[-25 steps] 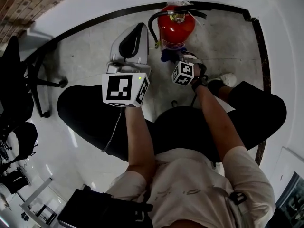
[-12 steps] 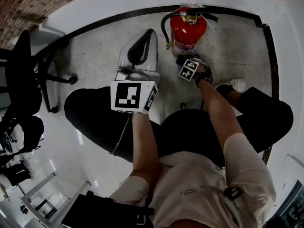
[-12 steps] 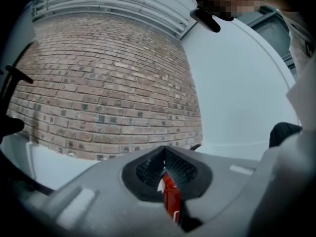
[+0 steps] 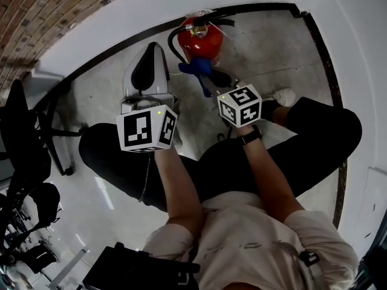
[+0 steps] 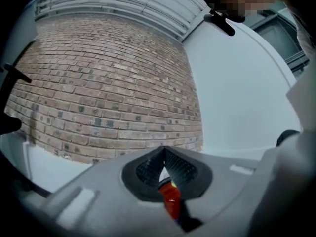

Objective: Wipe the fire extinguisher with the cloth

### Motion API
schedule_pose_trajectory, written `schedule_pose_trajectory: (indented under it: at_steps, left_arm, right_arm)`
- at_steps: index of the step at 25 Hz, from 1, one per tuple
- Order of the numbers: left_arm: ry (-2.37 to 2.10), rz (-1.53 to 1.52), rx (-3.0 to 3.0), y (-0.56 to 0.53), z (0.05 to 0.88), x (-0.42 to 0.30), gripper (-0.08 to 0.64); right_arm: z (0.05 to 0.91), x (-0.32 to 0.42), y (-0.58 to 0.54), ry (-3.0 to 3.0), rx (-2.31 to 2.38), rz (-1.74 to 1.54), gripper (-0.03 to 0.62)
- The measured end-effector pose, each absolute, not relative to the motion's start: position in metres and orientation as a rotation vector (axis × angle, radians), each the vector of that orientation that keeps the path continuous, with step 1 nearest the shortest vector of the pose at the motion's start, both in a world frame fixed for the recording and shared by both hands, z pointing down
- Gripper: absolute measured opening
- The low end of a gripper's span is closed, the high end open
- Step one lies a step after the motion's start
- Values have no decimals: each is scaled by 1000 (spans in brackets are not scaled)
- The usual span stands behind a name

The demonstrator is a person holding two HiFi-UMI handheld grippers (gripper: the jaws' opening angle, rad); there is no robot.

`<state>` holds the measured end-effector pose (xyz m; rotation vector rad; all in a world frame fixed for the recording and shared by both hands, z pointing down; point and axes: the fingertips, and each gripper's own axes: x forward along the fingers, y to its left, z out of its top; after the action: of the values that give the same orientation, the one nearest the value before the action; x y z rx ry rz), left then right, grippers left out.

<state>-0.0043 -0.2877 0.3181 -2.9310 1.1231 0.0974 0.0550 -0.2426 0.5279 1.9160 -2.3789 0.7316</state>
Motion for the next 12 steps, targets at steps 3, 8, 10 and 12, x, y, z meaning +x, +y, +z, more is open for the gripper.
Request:
schedule_pose_trajectory:
  at_steps: [3, 8, 10, 12]
  left_arm:
    - [1126, 111, -2940, -287, 317, -3, 0]
    - [1120, 120, -2942, -282, 316, -2, 0]
    - [1103, 121, -2945, -279, 315, 5, 0]
    - [1083, 117, -2950, -279, 315, 11, 0]
  right_arm:
    - [460, 76, -246, -2482, 2185, 713, 60]
    - [437, 98, -279, -2477, 2351, 847, 60]
    - [450, 108, -273, -2443, 2422, 920, 58]
    - [466, 123, -257, -2349, 2529, 938, 58]
